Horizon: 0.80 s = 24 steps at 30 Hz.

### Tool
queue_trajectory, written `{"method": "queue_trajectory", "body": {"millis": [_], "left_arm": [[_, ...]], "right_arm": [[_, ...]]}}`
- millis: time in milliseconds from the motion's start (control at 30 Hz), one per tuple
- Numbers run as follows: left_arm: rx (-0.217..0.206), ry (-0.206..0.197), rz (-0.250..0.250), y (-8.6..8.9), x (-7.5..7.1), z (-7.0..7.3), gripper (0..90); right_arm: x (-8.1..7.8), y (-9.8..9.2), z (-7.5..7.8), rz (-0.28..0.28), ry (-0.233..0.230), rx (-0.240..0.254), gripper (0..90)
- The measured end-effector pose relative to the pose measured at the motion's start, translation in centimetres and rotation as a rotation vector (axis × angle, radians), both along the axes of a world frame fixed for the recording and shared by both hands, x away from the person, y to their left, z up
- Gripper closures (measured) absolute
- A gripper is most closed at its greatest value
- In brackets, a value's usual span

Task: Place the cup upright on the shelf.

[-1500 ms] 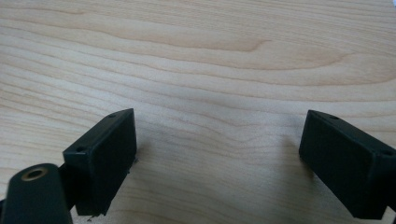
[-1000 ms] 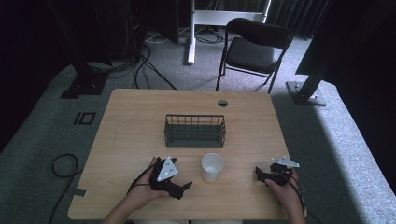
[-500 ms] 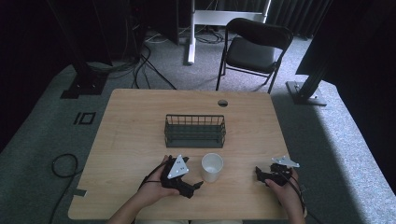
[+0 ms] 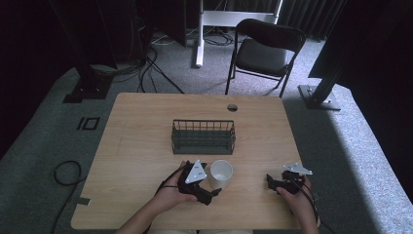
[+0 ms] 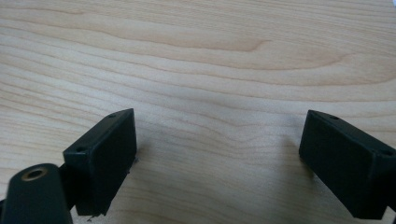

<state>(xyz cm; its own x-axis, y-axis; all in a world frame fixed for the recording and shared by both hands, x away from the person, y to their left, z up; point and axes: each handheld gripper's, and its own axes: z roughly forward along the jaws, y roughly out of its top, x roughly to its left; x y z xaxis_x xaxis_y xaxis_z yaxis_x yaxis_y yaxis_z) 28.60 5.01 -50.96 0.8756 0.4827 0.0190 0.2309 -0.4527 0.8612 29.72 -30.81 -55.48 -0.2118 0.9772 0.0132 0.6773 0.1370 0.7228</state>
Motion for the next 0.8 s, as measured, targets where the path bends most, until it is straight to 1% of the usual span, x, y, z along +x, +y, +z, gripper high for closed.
{"method": "queue_trajectory", "body": {"millis": [100, 133, 200, 267, 367, 433, 533, 600, 633, 700, 767, 800], "left_arm": [[-0.005, 0.004, -0.007, -0.5, 0.2, -0.1, 0.3], [0.001, 0.0, -0.006, -0.7, 0.3, -0.2, 0.2], [-0.007, -0.007, -0.001, -1.1, 0.5, -0.2, 0.2], [-0.028, 0.001, 0.005, -1.3, 0.8, -0.3, 0.2], [-0.047, -0.007, 0.012, -1.6, 1.0, -0.4, 0.2], [-0.046, -0.023, 0.021, -1.8, 1.2, -0.4, 0.2], [-0.058, -0.025, 0.029, -2.1, 1.5, -0.5, 0.3], [-0.058, -0.027, 0.03, -2.2, 1.6, -0.6, 0.2], [-0.068, -0.03, 0.033, -2.5, 1.7, -0.7, 0.2], [-0.075, -0.033, 0.024, -2.7, 1.7, -0.8, 0.3], [-0.078, -0.05, 0.021, -2.9, 1.7, -0.9, 0.3], [-0.082, -0.051, 0.02, -2.9, 1.7, -0.9, 0.3]], "right_arm": [[0.0, 0.0, 0.0, 0.0, 0.0, 0.0, 10.9], [0.0, 0.0, 0.0, 0.0, 0.0, 0.0, 10.8], [0.0, 0.0, 0.0, 0.0, 0.0, 0.0, 10.9], [0.0, 0.0, 0.0, 0.0, 0.0, 0.0, 10.9], [0.0, 0.0, 0.0, 0.0, 0.0, 0.0, 10.8], [0.0, 0.0, 0.0, 0.0, 0.0, 0.0, 10.8], [0.0, 0.0, 0.0, 0.0, 0.0, 0.0, 10.8], [0.0, 0.0, 0.0, 0.0, 0.0, 0.0, 10.8], [0.0, 0.0, 0.0, 0.0, 0.0, 0.0, 10.8], [0.0, 0.0, 0.0, 0.0, 0.0, 0.0, 10.8], [0.0, 0.0, 0.0, 0.0, 0.0, 0.0, 10.8], [0.0, 0.0, 0.0, 0.0, 0.0, 0.0, 10.8]]}}
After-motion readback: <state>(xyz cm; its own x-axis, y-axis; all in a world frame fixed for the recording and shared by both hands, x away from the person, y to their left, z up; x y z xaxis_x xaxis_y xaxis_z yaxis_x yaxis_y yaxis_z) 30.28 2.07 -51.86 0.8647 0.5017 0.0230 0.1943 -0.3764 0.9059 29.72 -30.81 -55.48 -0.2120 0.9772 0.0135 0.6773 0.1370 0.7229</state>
